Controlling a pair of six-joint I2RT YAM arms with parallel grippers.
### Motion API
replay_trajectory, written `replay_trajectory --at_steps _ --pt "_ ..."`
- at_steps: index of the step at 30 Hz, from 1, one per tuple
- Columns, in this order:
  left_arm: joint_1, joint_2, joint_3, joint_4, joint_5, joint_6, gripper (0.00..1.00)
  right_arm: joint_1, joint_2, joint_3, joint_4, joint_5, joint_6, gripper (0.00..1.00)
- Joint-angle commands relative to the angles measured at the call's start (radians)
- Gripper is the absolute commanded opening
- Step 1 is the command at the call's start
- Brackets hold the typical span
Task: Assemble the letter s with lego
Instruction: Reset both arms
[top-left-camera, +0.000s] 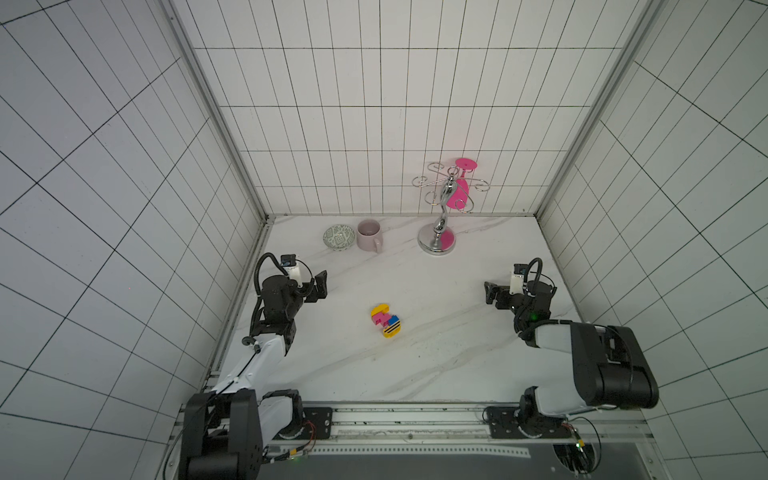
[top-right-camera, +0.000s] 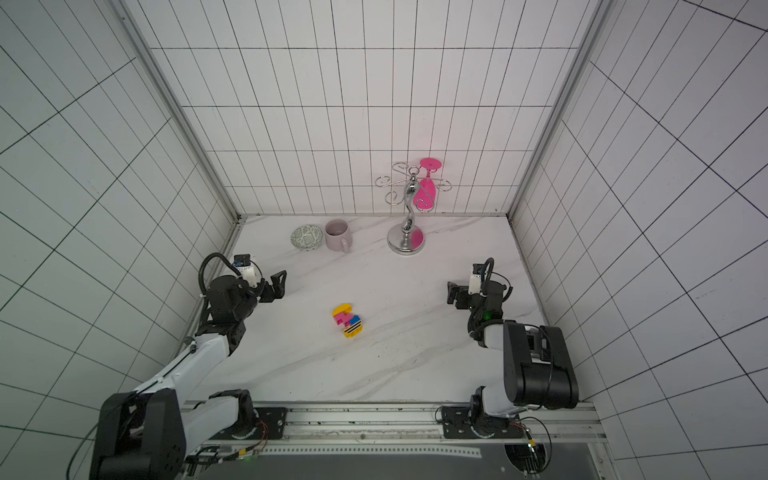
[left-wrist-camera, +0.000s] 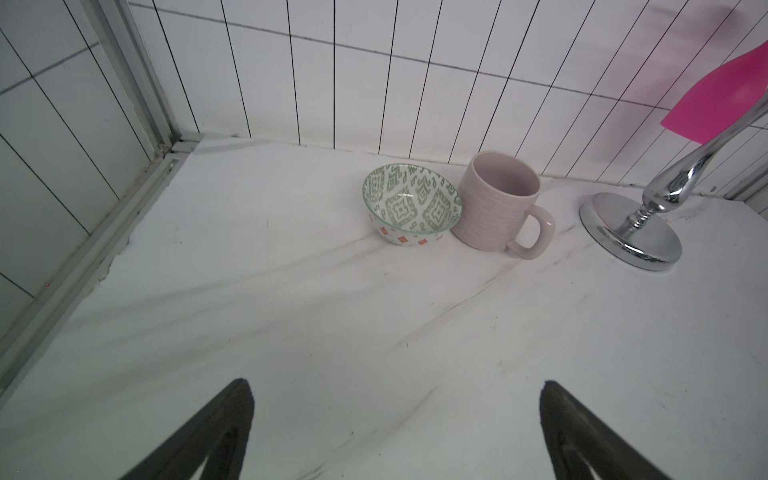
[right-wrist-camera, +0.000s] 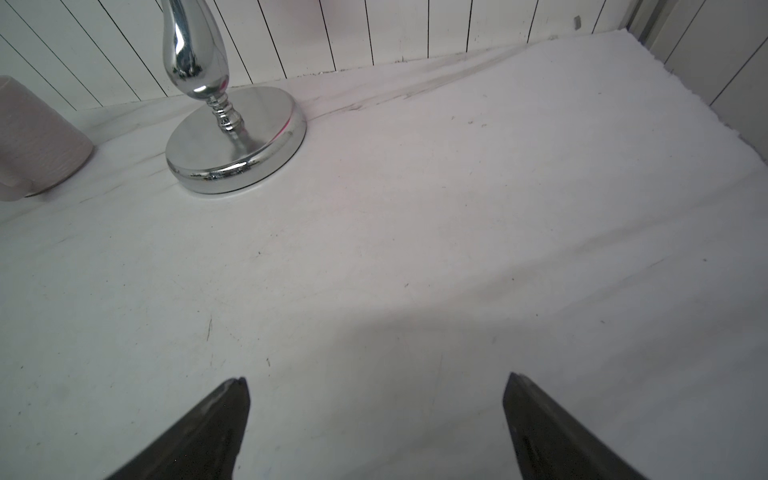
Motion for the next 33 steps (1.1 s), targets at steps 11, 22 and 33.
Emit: replay_trajectory --at_steps 11,22,33 --pt "0.008 0.392 -0.024 0.498 -0.048 0.032 0.99 0.031 0.028 0.055 0.033 0.059 -0.043 0.99" --pt "-0.003 0.444 -0.016 0.532 -0.172 0.005 0.99 0.032 0.023 0.051 0.034 0.062 -0.041 0.98" --pt "-0.005 0.417 0.009 0.437 -0.177 0.003 0.98 0.037 0.023 0.054 0.026 0.073 -0.042 0.98"
